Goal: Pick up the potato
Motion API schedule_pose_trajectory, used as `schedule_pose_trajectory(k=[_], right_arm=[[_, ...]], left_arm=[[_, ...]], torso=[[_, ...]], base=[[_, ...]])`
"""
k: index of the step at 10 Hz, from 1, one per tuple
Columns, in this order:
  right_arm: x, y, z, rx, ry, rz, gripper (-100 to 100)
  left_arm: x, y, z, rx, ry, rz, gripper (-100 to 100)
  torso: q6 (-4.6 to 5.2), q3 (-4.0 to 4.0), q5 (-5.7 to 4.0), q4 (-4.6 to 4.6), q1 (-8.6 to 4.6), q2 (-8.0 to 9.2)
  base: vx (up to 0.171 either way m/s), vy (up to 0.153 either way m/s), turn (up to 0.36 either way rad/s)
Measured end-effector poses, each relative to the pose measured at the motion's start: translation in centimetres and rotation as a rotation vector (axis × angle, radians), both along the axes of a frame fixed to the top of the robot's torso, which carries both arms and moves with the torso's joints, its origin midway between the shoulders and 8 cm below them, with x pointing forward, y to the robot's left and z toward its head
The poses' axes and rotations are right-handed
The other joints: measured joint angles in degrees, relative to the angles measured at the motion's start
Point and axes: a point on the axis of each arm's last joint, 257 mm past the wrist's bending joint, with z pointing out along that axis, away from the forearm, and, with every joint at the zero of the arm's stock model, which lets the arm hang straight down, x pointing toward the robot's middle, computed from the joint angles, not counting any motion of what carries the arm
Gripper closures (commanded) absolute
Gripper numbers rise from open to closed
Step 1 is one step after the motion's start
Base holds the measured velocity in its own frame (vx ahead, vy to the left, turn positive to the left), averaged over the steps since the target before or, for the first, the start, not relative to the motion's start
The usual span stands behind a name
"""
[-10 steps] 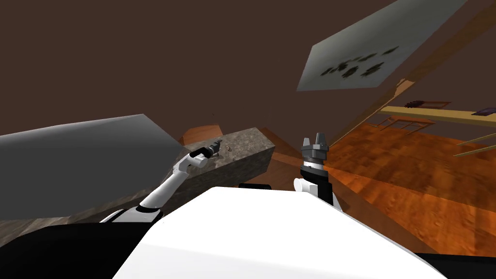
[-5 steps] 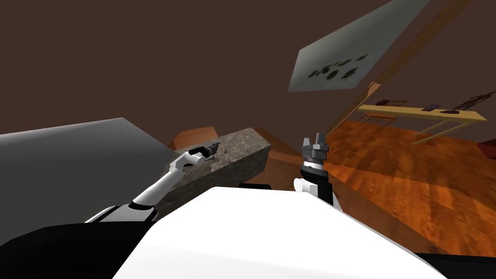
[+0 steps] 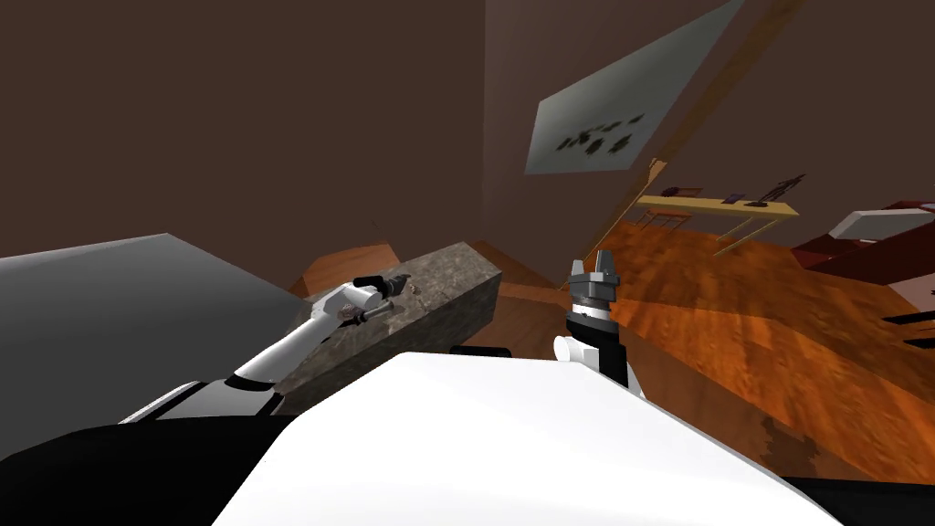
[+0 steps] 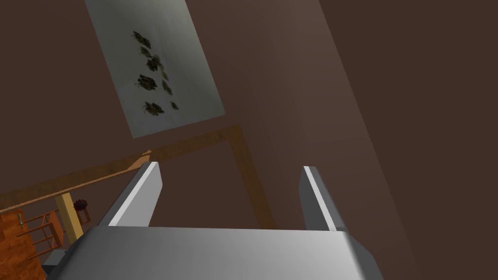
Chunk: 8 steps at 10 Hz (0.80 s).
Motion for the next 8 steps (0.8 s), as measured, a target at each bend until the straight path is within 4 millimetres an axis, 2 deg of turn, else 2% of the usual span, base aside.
schedule_pose_trajectory(k=[2,6,7,8], right_arm=[[0.0,0.0,0.0,0.0,0.0,0.0,0],[0.0,0.0,0.0,0.0,0.0,0.0,0],[0.0,0.0,0.0,0.0,0.0,0.0,0],[0.0,0.0,0.0,0.0,0.0,0.0,0]], left_arm=[[-1.9,2.2,-2.1,0.031,0.089,0.021,-100],[-4.5,4.7,-3.7,0.068,0.211,0.051,-100],[-5.6,5.5,-4.3,0.081,0.256,0.062,-100],[-6.8,6.5,-5.0,0.094,0.303,0.074,-100]], torso=[[0.04,-0.01,0.0,-0.01,-0.02,-0.02],[0.02,0.03,-0.01,0.01,-0.02,0.06],[0.04,0.02,0.0,0.01,-0.03,0.04],[0.03,0.02,0.0,0.01,-0.01,0.04]], base=[[0.015,0.005,-0.216],[-0.001,0.003,-0.184],[0.002,0.007,-0.329],[-0.002,0.004,-0.05]])
